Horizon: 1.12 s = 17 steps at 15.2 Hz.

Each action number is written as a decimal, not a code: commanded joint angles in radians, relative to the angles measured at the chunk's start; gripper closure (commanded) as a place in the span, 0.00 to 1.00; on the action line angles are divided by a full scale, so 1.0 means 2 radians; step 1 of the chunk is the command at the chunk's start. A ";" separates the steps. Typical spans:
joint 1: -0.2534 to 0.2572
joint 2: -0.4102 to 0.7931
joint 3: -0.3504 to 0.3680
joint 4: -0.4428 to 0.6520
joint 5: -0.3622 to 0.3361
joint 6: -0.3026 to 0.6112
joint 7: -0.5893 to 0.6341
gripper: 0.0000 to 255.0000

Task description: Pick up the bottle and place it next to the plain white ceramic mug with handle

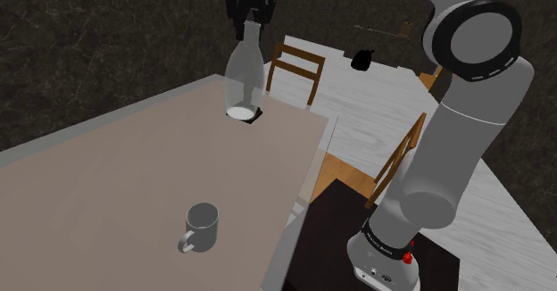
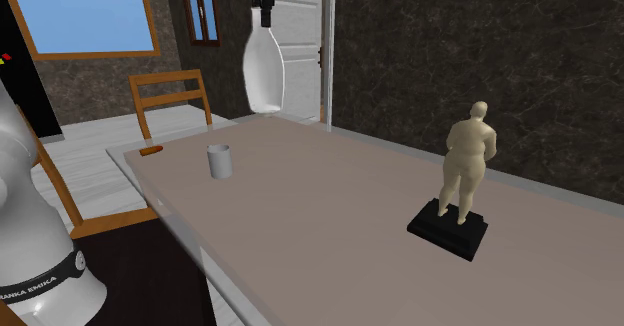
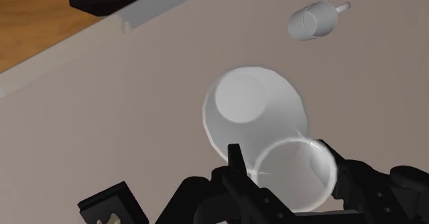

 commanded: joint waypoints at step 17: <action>0.054 -0.051 0.050 -0.063 0.012 0.016 0.106 1.00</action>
